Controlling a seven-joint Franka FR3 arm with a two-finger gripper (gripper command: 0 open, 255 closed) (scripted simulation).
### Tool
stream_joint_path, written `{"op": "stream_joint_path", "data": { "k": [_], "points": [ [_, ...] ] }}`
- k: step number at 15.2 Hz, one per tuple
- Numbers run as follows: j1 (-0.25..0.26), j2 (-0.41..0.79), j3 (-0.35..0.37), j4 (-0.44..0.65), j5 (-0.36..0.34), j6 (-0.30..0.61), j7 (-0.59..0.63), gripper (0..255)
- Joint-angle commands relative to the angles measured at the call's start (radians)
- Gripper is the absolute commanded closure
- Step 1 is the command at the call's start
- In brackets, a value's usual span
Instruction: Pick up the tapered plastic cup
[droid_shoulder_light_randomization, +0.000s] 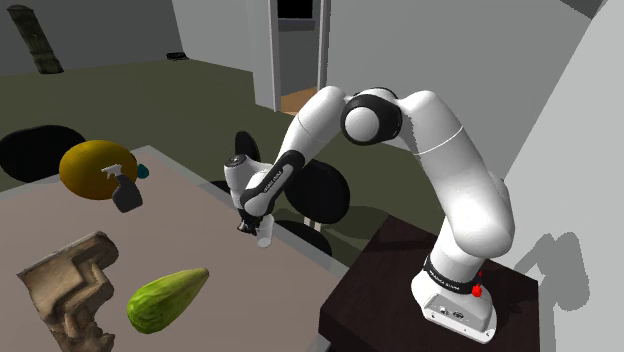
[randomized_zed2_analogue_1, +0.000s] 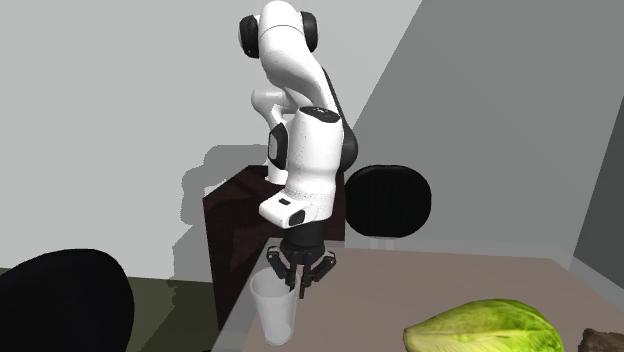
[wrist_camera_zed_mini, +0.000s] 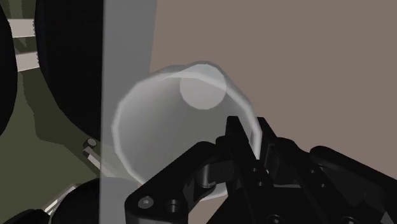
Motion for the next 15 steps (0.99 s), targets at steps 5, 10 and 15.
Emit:
{"op": "stream_joint_path", "data": {
  "k": [5, 10, 15],
  "points": [
    [-0.002, -0.010, 0.002, -0.004, 0.002, -0.007, -0.002, 255],
    [-0.010, -0.064, 0.014, -0.021, 0.014, -0.044, -0.014, 255],
    [-0.017, -0.116, 0.025, -0.033, 0.027, -0.084, -0.027, 255]
  ]
}}
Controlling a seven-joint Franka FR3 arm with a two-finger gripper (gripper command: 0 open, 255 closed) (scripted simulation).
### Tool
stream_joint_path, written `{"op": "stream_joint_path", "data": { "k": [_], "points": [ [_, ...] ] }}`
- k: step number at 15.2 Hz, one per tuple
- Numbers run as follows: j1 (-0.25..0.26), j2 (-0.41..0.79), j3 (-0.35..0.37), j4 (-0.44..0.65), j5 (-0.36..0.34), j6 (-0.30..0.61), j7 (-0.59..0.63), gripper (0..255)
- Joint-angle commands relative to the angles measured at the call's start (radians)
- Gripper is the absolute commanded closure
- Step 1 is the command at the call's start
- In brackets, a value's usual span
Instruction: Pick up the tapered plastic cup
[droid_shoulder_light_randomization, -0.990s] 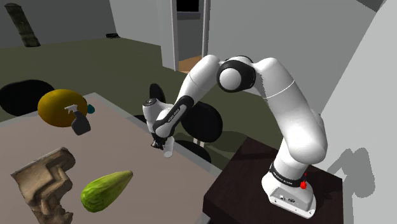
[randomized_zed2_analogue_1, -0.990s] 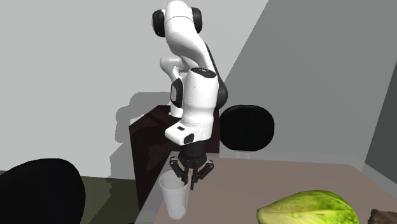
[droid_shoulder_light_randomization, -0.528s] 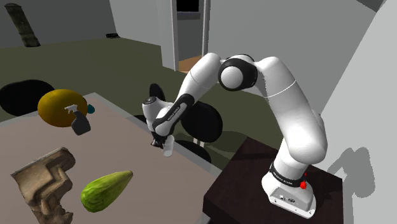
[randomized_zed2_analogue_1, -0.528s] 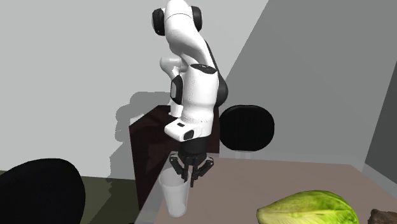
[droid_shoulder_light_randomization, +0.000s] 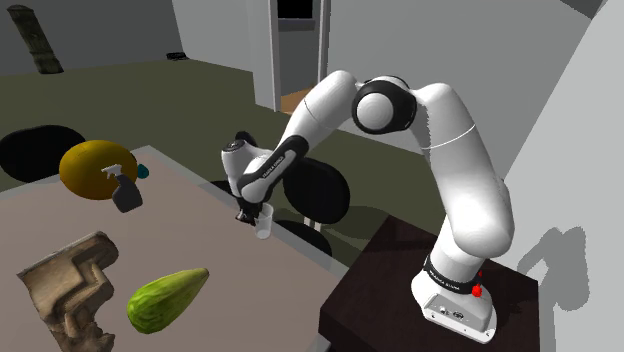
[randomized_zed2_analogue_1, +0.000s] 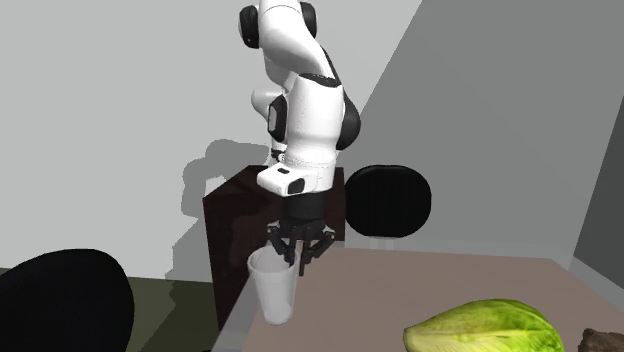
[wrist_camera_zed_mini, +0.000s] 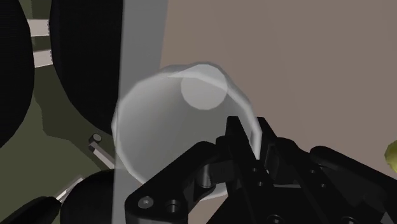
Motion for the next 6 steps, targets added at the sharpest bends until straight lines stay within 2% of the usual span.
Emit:
{"op": "stream_joint_path", "data": {
  "k": [1, 6],
  "points": [
    [-0.003, -0.020, 0.005, -0.002, 0.006, -0.018, -0.005, 255],
    [-0.007, -0.051, 0.011, -0.006, 0.014, -0.045, -0.013, 255]
  ]
}}
